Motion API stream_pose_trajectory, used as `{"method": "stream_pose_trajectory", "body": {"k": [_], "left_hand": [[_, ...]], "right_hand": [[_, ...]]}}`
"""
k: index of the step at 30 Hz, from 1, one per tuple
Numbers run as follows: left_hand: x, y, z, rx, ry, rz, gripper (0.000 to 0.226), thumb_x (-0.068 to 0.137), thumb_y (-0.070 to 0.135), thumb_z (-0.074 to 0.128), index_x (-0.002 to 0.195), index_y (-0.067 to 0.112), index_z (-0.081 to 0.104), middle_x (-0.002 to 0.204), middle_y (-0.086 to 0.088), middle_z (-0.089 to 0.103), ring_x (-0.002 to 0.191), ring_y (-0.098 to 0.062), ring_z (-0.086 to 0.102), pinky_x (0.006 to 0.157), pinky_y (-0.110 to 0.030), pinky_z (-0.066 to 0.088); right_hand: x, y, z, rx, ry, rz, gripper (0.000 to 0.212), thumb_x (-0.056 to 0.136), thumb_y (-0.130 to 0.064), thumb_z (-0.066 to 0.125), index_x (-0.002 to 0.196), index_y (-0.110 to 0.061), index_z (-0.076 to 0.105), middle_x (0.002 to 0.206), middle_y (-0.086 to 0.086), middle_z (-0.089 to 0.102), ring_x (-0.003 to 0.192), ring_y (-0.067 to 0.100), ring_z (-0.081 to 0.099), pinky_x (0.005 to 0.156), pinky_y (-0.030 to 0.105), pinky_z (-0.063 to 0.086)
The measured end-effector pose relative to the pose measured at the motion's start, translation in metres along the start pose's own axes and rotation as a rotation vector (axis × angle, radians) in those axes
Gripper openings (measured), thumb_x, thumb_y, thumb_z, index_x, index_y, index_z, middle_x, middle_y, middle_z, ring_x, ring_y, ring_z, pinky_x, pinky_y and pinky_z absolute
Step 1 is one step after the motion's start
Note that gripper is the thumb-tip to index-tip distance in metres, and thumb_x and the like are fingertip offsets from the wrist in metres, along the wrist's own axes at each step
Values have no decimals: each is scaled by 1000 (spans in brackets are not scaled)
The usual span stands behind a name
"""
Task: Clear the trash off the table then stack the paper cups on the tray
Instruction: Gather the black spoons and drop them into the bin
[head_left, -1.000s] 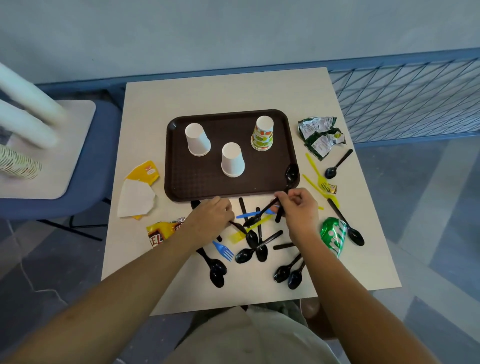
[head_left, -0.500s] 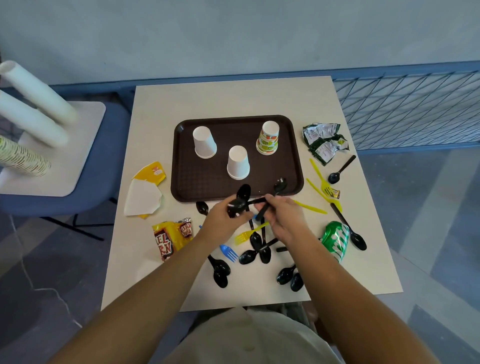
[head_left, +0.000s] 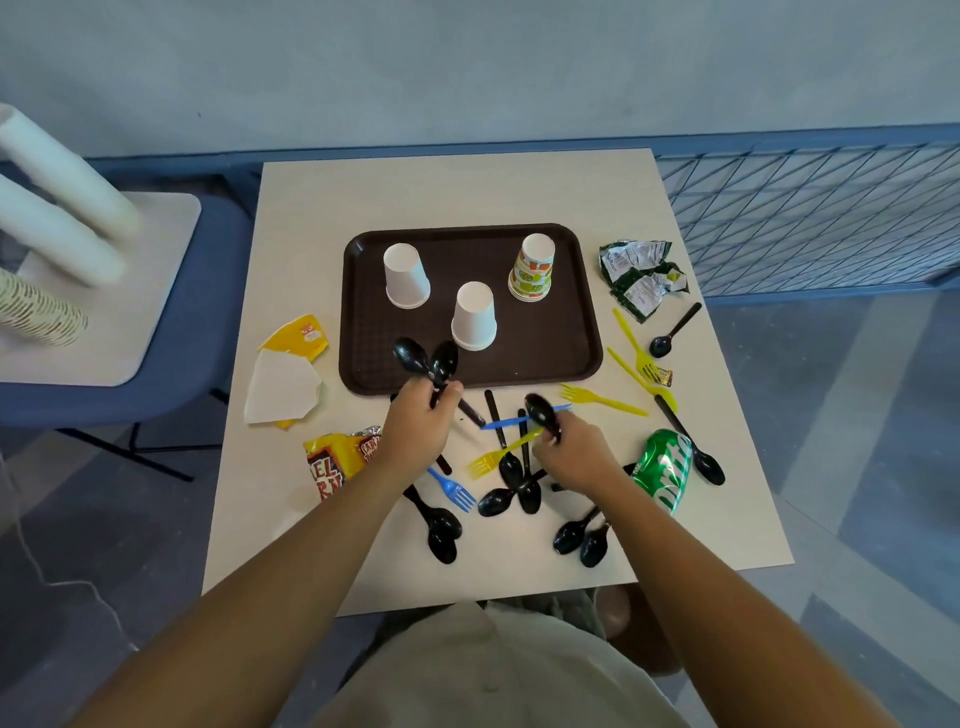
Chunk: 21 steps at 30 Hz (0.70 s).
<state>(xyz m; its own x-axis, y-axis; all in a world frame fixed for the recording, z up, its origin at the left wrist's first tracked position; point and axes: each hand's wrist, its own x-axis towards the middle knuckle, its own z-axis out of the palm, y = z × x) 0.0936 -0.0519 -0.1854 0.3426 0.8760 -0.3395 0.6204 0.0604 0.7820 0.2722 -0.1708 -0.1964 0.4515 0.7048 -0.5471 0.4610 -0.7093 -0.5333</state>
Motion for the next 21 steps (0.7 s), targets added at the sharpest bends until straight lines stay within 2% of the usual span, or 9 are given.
{"method": "stream_pose_trajectory", "body": {"k": [3,6,8,12,14,16,19,21], "left_hand": [[-4,-4,-1,80,-124,-115,36,105,33,47,95,0,60,86,-6,56,74,-16,52,65,-33,39],[-12,-10,0,120,-220,-166,34,106,28,39,102,7,64,94,-1,66,80,-10,55,68,-26,41],[-16,-12,3,133,-259,-181,33,106,29,37,101,10,64,92,3,67,82,-11,58,69,-28,44],[-22,-14,9,167,-315,-187,31,107,30,35,99,13,60,92,-2,68,76,-13,59,62,-26,45],[-24,-16,10,174,-332,-188,30,108,30,35,98,16,59,94,-5,69,73,-14,58,63,-27,46],[-24,-19,9,162,-342,-191,28,107,31,35,96,18,58,96,-7,71,73,-16,60,66,-30,51],[-24,-21,7,157,-351,-205,29,107,29,37,103,12,59,97,-9,73,72,-16,63,70,-32,53],[-23,-19,5,150,-353,-195,29,108,27,37,107,8,60,96,-10,73,70,-15,63,66,-30,54]], "right_hand": [[-12,15,16,-201,-106,-39,19,87,-29,64,92,-14,53,86,3,57,83,26,58,66,31,43],[-20,22,33,-262,-116,21,35,86,-44,68,98,-16,49,91,3,57,82,24,58,64,32,43],[-22,25,43,-275,-88,69,37,87,-42,69,100,-17,45,94,4,54,82,24,56,64,33,44],[-22,25,50,-172,-69,125,31,90,-25,69,104,-13,44,101,10,59,81,24,54,64,31,44],[-22,26,46,-107,-52,131,27,89,-21,69,101,-13,45,98,10,59,80,24,54,61,30,40],[-23,27,36,-53,-33,140,25,87,-19,69,99,-13,49,97,8,60,83,25,55,65,30,41],[-27,22,14,-63,9,147,18,87,-20,67,99,-11,58,91,6,59,84,28,58,67,29,41],[-30,14,-3,-59,65,140,11,89,-19,64,91,-8,63,80,6,60,76,27,59,60,27,41]]}}
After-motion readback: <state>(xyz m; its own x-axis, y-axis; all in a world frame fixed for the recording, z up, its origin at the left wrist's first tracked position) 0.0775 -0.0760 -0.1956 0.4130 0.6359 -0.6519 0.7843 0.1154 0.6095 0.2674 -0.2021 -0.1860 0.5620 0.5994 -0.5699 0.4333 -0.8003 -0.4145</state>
